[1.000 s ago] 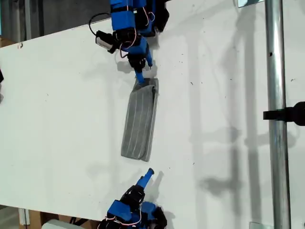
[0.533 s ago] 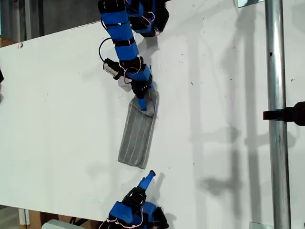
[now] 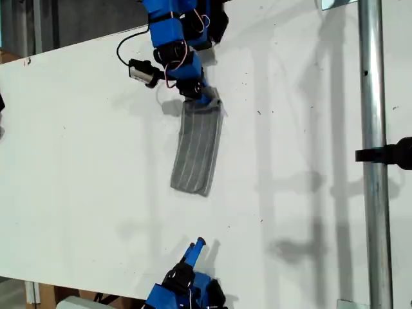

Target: Grasp corners of a towel and fold twice.

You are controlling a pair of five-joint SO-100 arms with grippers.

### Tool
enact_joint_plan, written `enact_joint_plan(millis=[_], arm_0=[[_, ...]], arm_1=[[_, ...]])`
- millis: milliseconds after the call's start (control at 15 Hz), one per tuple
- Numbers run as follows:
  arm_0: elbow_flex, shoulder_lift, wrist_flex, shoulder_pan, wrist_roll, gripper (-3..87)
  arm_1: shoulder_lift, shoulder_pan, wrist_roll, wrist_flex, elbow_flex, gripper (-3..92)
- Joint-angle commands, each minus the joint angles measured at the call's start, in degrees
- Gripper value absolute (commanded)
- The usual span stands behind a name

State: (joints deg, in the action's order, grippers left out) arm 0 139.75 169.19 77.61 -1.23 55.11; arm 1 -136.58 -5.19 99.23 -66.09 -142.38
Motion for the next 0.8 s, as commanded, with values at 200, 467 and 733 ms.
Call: enact_joint_plan(millis=[200,467,733], arm_0=[[0.79,-0.88,-4.13,-1.41,-0.70,26.6],[1.49,0.09,-4.13,-1.32,-0.53,25.6],[3.16,2.99,-4.13,-1.14,0.00,25.0]], arm_1=[[-15.73,-6.33,2.20,-11.43,2.02,-0.2],[11.43,2.81,-15.29,25.14,9.58,-0.2],[29.97,5.36,-20.04,36.83,19.86,-0.2]])
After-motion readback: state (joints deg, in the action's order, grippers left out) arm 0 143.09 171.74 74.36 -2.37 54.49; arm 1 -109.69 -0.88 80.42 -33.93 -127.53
